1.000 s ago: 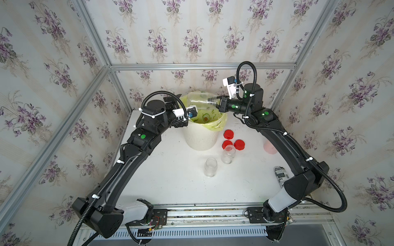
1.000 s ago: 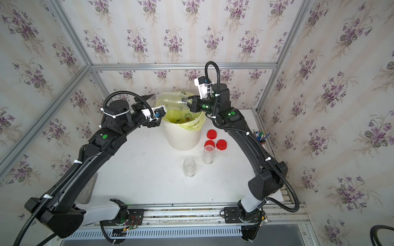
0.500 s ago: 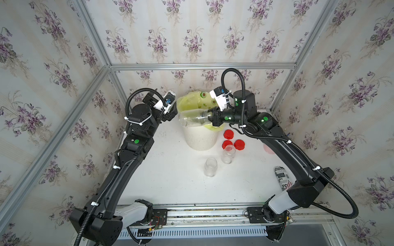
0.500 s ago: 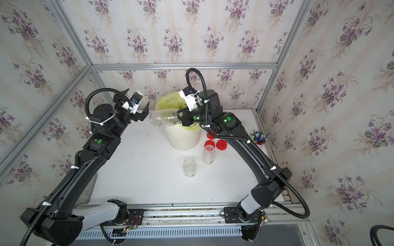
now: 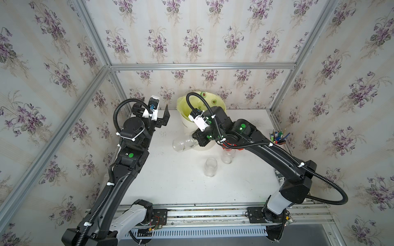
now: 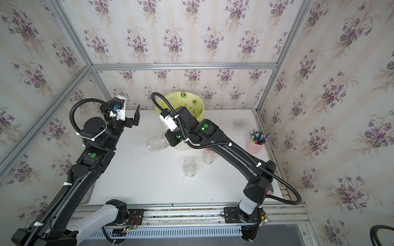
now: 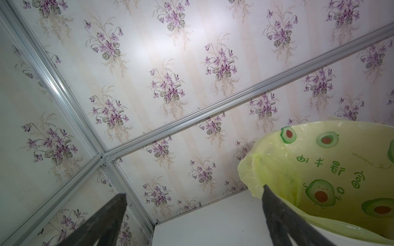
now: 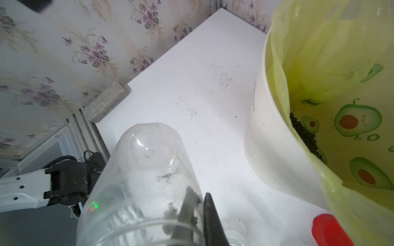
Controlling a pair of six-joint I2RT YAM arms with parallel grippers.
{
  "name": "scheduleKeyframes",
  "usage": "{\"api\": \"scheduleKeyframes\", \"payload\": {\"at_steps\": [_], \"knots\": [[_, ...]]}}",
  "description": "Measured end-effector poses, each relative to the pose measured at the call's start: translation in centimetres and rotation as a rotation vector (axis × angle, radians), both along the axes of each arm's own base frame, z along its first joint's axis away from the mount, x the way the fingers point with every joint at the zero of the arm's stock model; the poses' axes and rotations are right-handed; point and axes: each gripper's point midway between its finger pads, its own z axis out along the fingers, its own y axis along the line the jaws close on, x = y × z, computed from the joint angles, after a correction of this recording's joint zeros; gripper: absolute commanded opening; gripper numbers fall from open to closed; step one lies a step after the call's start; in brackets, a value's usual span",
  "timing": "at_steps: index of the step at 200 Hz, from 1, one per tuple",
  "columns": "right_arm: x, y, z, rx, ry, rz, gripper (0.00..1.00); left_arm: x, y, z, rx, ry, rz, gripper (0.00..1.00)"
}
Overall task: Empty moldy tea leaves from jars
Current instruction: Place the jar at the center of the board.
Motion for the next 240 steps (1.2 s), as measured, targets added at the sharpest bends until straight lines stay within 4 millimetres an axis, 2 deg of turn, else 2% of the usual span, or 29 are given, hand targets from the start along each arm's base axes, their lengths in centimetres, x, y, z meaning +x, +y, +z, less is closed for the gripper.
{"api": "scheduleKeyframes", "payload": {"at_steps": [83, 126, 240], "knots": [[-1.2, 0.5, -6.2, -0.232, 0.027, -0.01, 0.0, 0.2, 0.7, -1.6, -0.005, 0.031, 0.038, 1.0], [-1.4, 0.6, -8.6, -0.334, 0.023, -0.019, 0.0, 0.3, 0.8, -2.0, -0.012, 0.039, 0.041, 1.0], [-2.0, -0.7, -15.3, -0.554, 0.057, -0.022, 0.0, 0.5, 1.8, -2.9, -0.015, 0.057, 0.096, 1.0]]}}
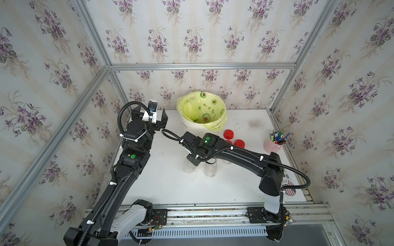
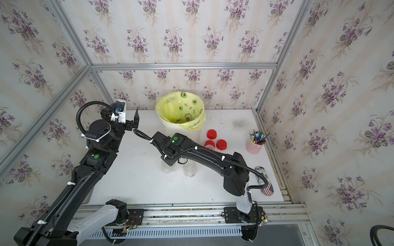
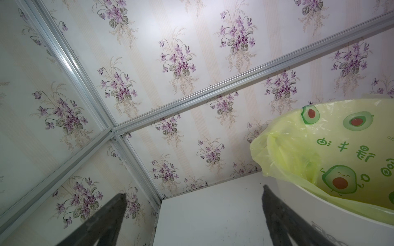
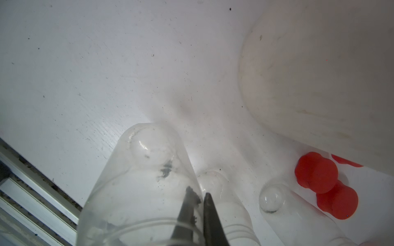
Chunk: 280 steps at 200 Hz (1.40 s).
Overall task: Empty moldy tea leaves from jars
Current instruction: Place the jar at the center of the board.
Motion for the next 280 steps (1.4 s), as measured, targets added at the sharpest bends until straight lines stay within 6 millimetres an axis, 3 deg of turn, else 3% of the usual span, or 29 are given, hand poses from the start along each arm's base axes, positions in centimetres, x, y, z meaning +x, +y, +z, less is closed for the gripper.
{"api": "scheduleKeyframes", "payload": {"at_steps": [115, 220, 280], "knots": [[-0.3, -0.4, -4.0, -0.095, 0.019, -0.001, 0.0, 0.0, 0.1, -0.2, -0.006, 0.004, 0.004, 1.0], [-0.5, -1.0, -5.4, -0.126, 0.012, -0.018, 0.08, 0.3, -0.1, -0.6, -0.019, 0.012, -0.004, 1.0], [-0.5, -0.9, -5.5, -0.119, 0.011, -0.019, 0.22, 0.3, -0.1, -0.6, -0.019, 0.014, -0.007, 1.0]]}}
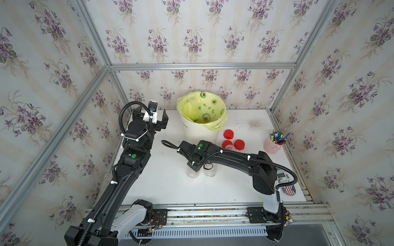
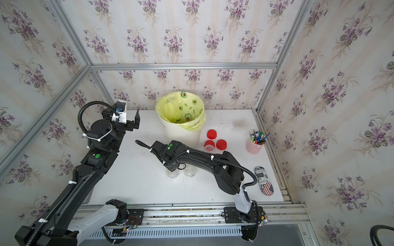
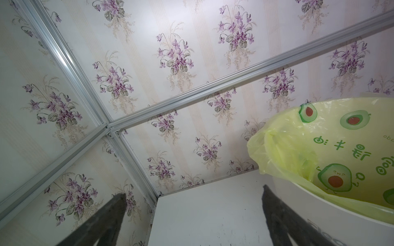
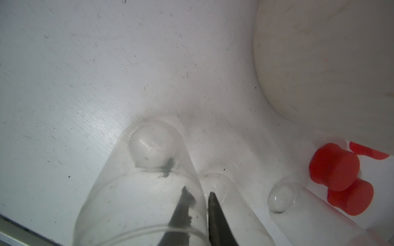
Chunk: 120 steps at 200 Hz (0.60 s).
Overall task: Empty moldy tea leaves from jars
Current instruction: Place the jar at the center of the board.
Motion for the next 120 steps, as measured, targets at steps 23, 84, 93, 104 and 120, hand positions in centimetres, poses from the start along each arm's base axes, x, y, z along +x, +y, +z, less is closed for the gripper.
{"api": "scheduleKeyframes", "payload": {"at_steps": [23, 84, 93, 104, 120], "knots": [[-0.08, 0.09, 0.18, 0.012, 0.002, 0.0, 0.26, 0.0, -0.01, 0.0, 0.0, 0.0, -0.001, 1.0], [-0.48, 0.59, 0.79, 0.051, 0.019, 0.008, 0.42, 0.0, -0.03, 0.0, 0.0, 0.0, -0.002, 1.0], [-0.51, 0.64, 0.82, 0.054, 0.021, 0.009, 0.44, 0.0, -0.05, 0.0, -0.001, 0.0, -0.003, 1.0], [-0.51, 0.64, 0.82, 0.054, 0.021, 0.009, 0.46, 0.02, -0.1, -0.03, -0.003, 0.001, -0.005, 1.0], [-0.49, 0.64, 0.9, 0.056, 0.02, 0.008, 0.48, 0.04, -0.1, -0.07, -0.003, 0.002, -0.006, 1.0]]}}
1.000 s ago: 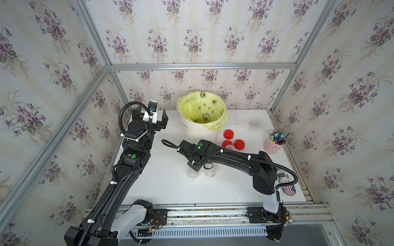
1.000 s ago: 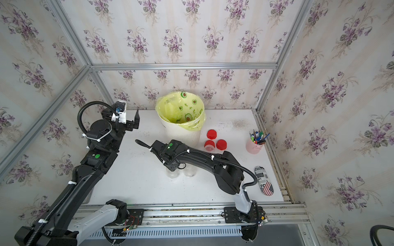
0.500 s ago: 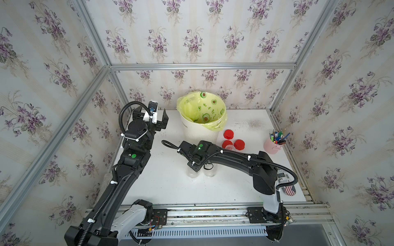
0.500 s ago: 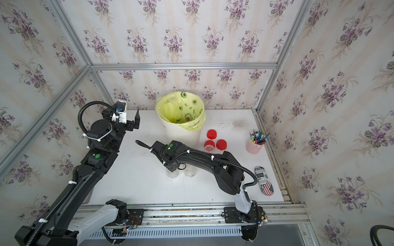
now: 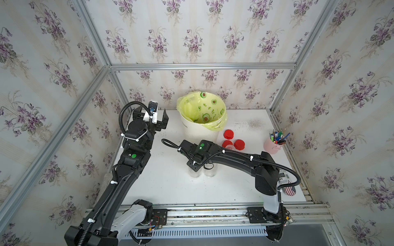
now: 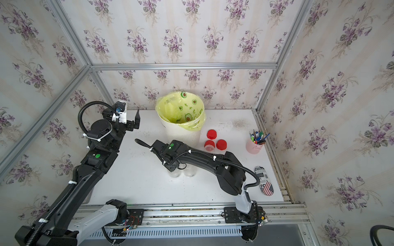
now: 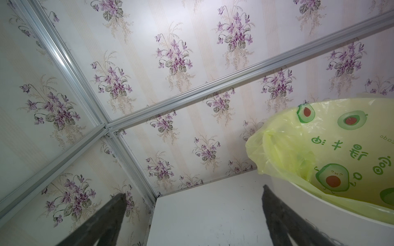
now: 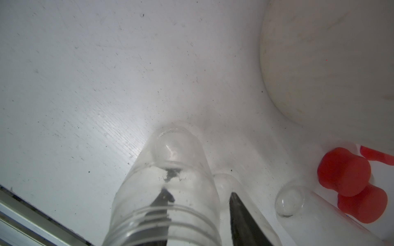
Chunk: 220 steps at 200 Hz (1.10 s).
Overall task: Empty moldy tea leaves from jars
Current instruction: Place the jar at the center of the board, then reset both arms
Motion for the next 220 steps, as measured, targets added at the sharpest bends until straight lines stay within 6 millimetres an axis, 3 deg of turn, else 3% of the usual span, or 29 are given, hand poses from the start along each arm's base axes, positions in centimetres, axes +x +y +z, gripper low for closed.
{"api": "scheduleKeyframes", "payload": {"at_steps": [45, 141, 220], "knots": [[0.3, -0.2, 0.6, 0.004, -0.022, -0.008, 0.55, 0.0, -0.2, 0.0, -0.002, 0.001, -0.011, 1.0], [1.2, -1.4, 1.3, 0.005, -0.042, -0.037, 0.55, 0.3, -0.4, -0.4, -0.003, 0.01, -0.018, 1.0], [0.8, -1.3, 4.2, 0.112, -0.029, -0.031, 0.56, 0.6, -0.5, -1.0, 0.0, 0.025, -0.02, 1.0]]}}
